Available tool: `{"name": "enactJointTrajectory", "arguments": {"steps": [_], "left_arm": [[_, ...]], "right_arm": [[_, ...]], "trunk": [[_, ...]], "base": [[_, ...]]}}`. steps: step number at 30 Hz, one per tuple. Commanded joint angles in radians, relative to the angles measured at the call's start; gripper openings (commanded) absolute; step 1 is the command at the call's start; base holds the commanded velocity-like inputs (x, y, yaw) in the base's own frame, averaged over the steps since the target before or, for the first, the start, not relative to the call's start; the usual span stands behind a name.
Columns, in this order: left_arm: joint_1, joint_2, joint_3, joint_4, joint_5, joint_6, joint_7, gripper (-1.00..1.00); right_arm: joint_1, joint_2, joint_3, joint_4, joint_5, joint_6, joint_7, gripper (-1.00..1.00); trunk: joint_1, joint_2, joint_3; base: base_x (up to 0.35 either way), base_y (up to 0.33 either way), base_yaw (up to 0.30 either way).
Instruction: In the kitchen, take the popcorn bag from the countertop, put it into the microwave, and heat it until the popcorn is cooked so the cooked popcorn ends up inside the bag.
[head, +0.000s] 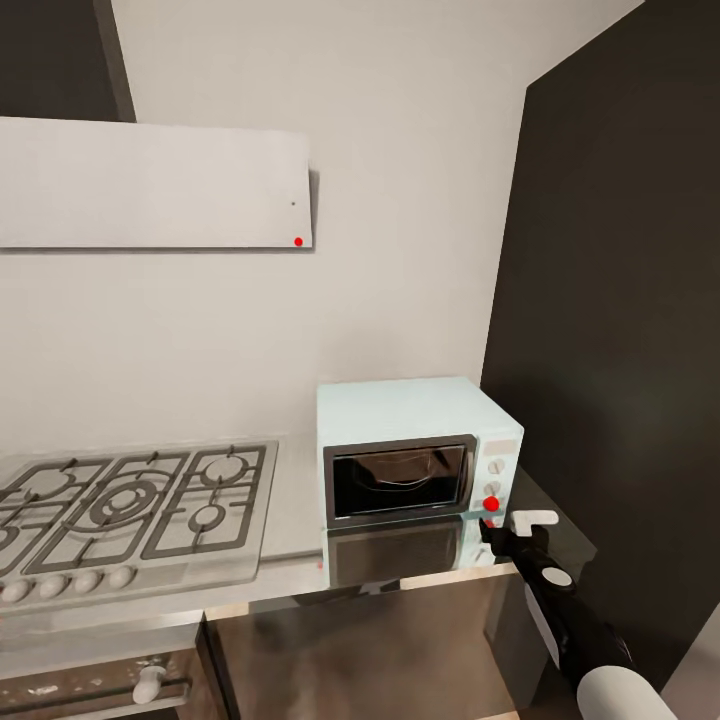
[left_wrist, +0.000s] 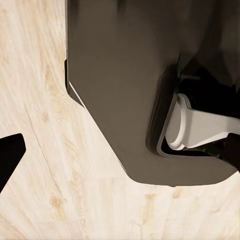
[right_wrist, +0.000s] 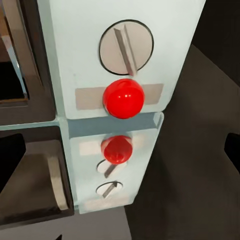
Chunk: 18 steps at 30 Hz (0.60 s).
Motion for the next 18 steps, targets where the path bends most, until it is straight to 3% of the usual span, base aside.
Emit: {"name": "enactJointTrajectory", "arguments": {"steps": [1, 8, 13, 18], "left_arm": [[0.000, 0.000, 0.007, -0.002, 0.001, 0.007, -0.002, 1.00], [0.000, 0.000, 0.007, -0.002, 0.001, 0.007, -0.003, 1.00], [0.000, 0.000, 0.008, -0.002, 0.000, 0.007, -0.002, 1.00], [0.000, 0.000, 0.008, -0.002, 0.001, 0.007, -0.003, 1.00]], "right_arm": [[0.000, 0.001, -0.006, 0.000, 0.010, -0.002, 0.007, 1.00], [0.000, 0.001, -0.007, 0.000, 0.010, -0.002, 0.007, 1.00], [0.000, 0.001, -0.007, 0.001, 0.010, -0.002, 0.007, 1.00], [0.000, 0.001, -0.007, 0.034, 0.010, -0.016, 0.008, 1.00]], "trunk": [[0.000, -0.001, 0.000], [0.000, -0.001, 0.000], [0.000, -0.001, 0.000], [0.000, -0.001, 0.000]], "base": [[0.000, 0.000, 0.000], [0.005, 0.000, 0.000], [0.201, 0.000, 0.000], [0.038, 0.000, 0.000]]}}
